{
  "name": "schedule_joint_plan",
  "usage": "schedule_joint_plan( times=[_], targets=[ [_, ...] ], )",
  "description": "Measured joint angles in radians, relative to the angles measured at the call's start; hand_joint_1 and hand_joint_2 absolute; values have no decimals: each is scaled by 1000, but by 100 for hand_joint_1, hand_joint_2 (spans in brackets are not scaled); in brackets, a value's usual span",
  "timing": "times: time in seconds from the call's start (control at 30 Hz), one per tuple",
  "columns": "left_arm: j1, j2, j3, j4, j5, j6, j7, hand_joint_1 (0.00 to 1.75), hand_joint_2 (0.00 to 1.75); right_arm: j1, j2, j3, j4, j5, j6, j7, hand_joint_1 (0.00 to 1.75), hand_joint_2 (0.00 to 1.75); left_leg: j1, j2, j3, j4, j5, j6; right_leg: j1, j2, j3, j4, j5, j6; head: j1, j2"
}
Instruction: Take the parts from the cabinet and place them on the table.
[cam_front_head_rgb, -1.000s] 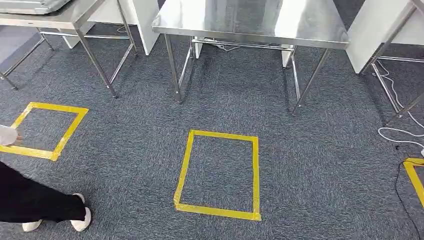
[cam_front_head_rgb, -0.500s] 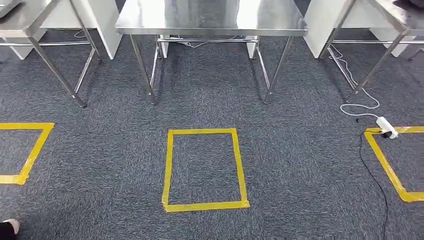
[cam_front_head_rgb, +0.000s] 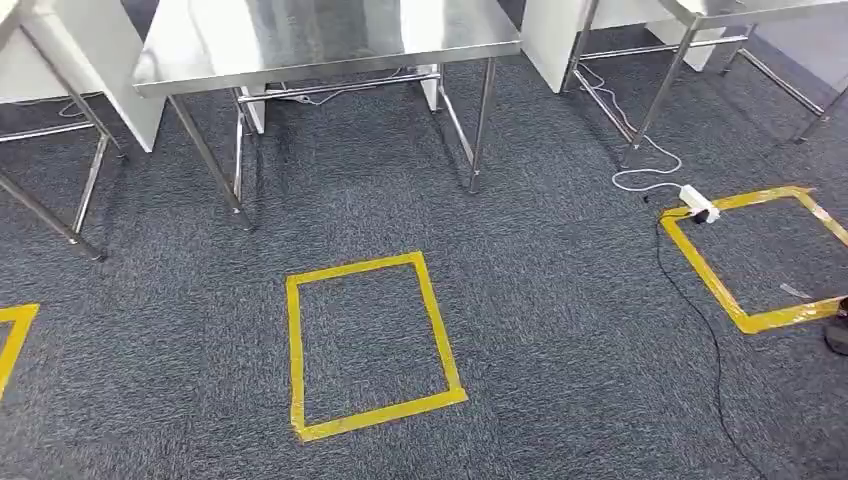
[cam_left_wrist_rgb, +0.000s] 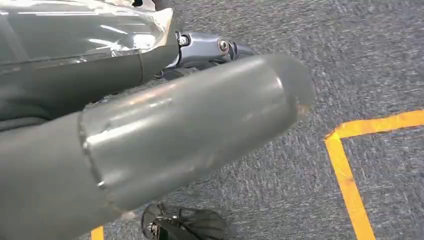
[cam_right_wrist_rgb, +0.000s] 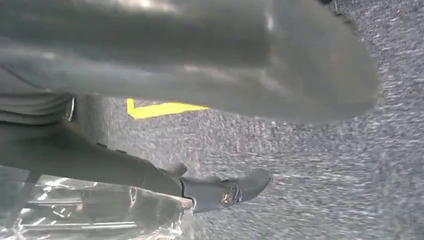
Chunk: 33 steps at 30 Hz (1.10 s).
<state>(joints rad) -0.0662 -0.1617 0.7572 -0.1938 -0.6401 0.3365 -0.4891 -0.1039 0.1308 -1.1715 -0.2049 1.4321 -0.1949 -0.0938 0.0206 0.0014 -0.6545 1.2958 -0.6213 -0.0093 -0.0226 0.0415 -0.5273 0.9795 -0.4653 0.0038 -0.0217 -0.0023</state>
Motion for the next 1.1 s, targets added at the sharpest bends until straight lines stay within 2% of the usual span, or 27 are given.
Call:
schedule_joint_plan(
  times=[0.07,0.1,0.13,0.2,0.27,0.3,0.33,0.37,0.43,0.47,0.5,0.57,0.6,0.63,0.67,0.7,0.77,0.8,0.83,0.87,0.9,0.93,0.97,1.0,1.03,1.07,1.1],
  targets=[
    [0,2,0,0,0,0,0,0,0,0,1,0,0,1,0,0,0,0,7,-13,71,-159,99,0,-2,33,2,6,-1,1,0,0],
    [0,3,0,0,0,0,0,0,0,-1,2,0,0,1,0,0,0,0,14,-50,104,-237,135,-1,-2,46,0,10,-3,4,-1,0],
    [0,2,0,0,0,0,1,0,0,-4,1,0,0,2,2,0,0,0,16,-93,115,-269,124,-1,8,55,-9,20,-5,11,0,0],
    [-1,2,0,0,0,0,2,0,0,-5,0,0,0,3,3,0,0,0,9,-74,109,-270,123,7,9,74,-29,20,1,25,1,0],
    [-2,1,0,0,0,0,2,0,0,1,0,0,0,3,3,0,0,0,3,-50,110,-277,130,28,8,99,-44,14,6,44,0,0],
    [-4,0,0,0,0,0,2,0,0,3,-3,0,0,3,3,0,0,0,6,-35,110,-285,139,40,3,66,-45,31,0,44,0,0],
    [-3,0,0,0,0,0,2,0,0,2,-3,0,0,4,3,0,0,0,5,-27,109,-288,140,49,7,10,-64,68,-24,41,3,0],
    [-3,0,0,0,0,0,2,0,0,0,-2,0,0,5,3,0,0,0,4,-10,107,-288,140,52,6,-18,-102,138,-64,37,6,0],
    [-1,0,0,0,0,2,4,0,0,-4,-2,0,0,8,7,0,0,0,-1,23,103,-287,141,53,6,-28,-179,302,-131,38,5,0],
    [-1,0,0,0,1,3,6,0,0,-3,-3,0,0,9,8,0,0,0,-4,38,102,-287,141,53,5,-29,-193,341,-138,45,5,0],
    [-1,0,0,0,1,4,6,0,0,0,-3,0,0,11,10,0,0,0,-4,51,102,-287,140,53,4,-31,-180,325,-128,52,5,0],
    [-2,-2,0,0,1,6,7,0,0,2,-6,0,0,15,12,1,0,0,-3,74,104,-287,140,52,4,-46,-91,173,-73,68,6,0],
    [-2,-3,0,0,1,7,7,0,0,0,-8,0,0,16,12,1,0,0,-4,86,106,-287,139,50,4,-75,-36,76,-45,71,5,0],
    [-2,-4,0,0,1,8,7,0,0,-3,-8,0,0,16,13,1,0,0,-12,95,110,-285,137,46,9,-142,-9,13,-32,56,7,0],
    [-1,-6,0,0,1,9,7,0,0,-6,-8,0,0,16,14,1,0,0,-14,104,114,-285,131,37,20,-147,-9,13,-22,52,6,0],
    [-2,-5,0,0,1,10,8,0,0,-7,-8,0,0,16,14,1,0,0,-13,113,120,-286,130,31,20,-125,-11,16,-21,39,1,0],
    [-5,-7,0,0,1,10,8,0,0,-2,-11,0,0,16,15,1,0,0,-10,139,130,-291,128,19,23,-103,-14,12,-18,26,5,0],
    [-5,-8,0,0,1,10,8,0,0,-3,-11,0,0,16,15,1,0,0,-5,136,129,-284,121,11,-3,-86,4,3,-7,13,5,0],
    [-5,-6,0,0,1,10,8,0,0,-2,-9,0,0,16,15,1,0,0,-2,78,120,-255,95,5,0,-76,-1,3,-5,10,-1,0],
    [-5,-6,0,0,1,11,7,0,0,-3,-10,0,0,15,15,2,0,0,2,35,95,-194,51,4,-3,-66,-3,4,1,-1,-2,0],
    [-2,-6,0,0,1,11,8,0,0,-4,-10,0,0,15,15,2,0,0,2,11,58,-107,3,1,-1,-52,-7,4,0,-1,-1,0],
    [1,-6,0,0,1,12,8,0,0,-5,-9,0,0,15,16,2,0,0,2,2,20,-27,-31,0,0,-37,-9,4,2,-4,-1,0],
    [2,-6,0,0,1,12,10,0,0,-4,-8,0,0,14,16,2,0,0,2,0,-6,23,-44,-2,2,-21,-10,5,2,-4,-1,0],
    [2,-6,0,0,1,12,10,0,0,-2,-8,0,0,13,16,3,0,0,2,0,-11,29,-31,-2,2,-6,-9,5,2,-4,0,0],
    [2,-6,0,0,1,12,10,0,0,1,-8,0,0,13,16,3,0,0,2,-1,5,-12,7,-1,2,10,-7,6,2,-3,-1,0],
    [2,-6,0,0,1,12,10,0,0,1,-8,0,0,11,16,3,0,0,5,-6,39,-90,58,0,1,26,-4,7,2,-3,-1,0],
    [2,-4,0,0,-1,12,10,0,0,1,-7,0,0,7,16,3,0,0,9,-26,79,-181,108,1,1,42,-1,8,2,-3,-1,0]
  ],
)
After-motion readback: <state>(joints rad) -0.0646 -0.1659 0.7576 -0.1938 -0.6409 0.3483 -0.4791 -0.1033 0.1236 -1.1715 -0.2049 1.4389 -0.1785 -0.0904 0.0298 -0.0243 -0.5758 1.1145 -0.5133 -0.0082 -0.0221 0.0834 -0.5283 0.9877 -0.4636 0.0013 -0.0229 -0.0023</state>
